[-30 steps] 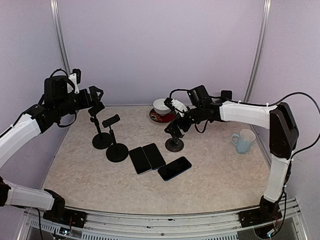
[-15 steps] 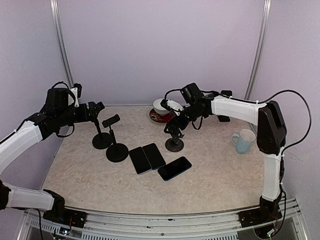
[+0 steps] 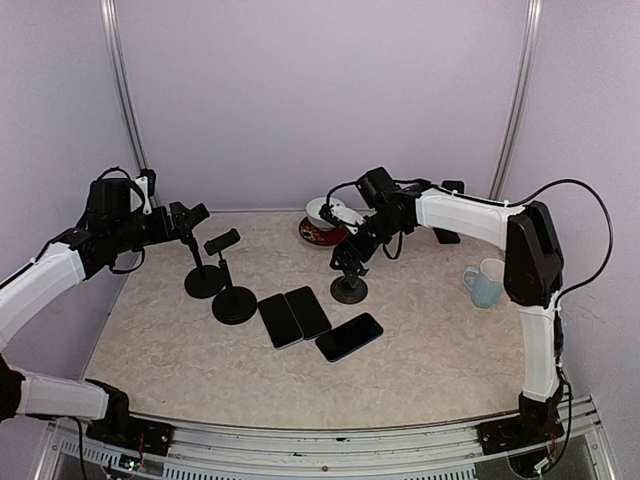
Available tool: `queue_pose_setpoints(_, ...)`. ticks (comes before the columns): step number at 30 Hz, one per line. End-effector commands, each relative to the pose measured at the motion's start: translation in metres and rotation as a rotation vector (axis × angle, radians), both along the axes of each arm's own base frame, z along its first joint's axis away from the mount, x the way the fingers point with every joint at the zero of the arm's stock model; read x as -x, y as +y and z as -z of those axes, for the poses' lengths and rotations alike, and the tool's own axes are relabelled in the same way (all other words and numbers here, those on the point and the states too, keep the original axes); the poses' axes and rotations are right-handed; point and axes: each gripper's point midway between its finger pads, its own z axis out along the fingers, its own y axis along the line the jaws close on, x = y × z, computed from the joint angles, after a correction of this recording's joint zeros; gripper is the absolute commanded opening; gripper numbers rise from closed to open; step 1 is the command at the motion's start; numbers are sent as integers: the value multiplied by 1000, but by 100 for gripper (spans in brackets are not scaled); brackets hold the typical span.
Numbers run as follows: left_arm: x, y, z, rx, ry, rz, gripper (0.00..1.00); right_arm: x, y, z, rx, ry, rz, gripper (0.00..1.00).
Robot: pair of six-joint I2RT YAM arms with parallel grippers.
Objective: Place the phone on the phone stand
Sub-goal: Pick up the phone stand at the center of the board.
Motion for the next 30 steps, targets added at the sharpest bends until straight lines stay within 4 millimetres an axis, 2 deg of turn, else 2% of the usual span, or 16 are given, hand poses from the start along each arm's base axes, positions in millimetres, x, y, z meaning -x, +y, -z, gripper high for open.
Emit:
queue_pose_setpoints(1,-2,-1,-4,20,-23,6,99,3,2,4,29,15,-8,84)
queue_pose_setpoints(4,-1,-1,-5,21,-24,4,99,2,1,2,29,16,1,78)
queue_pose_setpoints(12,-2,0,-3,19,-20,3,99,2,4,-2,11,26,5,52)
queue_pose_setpoints(19,-1,1,-4,17,-23,-2,99,-7,3,-22,-15,-13,68,49)
queue_pose_setpoints(24,-1,1,-6,16,-27,-3,99,-25,-5,-51,-32,-106,169,49)
queue_pose_setpoints(30,-1,2,-7,19,-30,-5,99,-46,-14,-77,-60,-193,293,49)
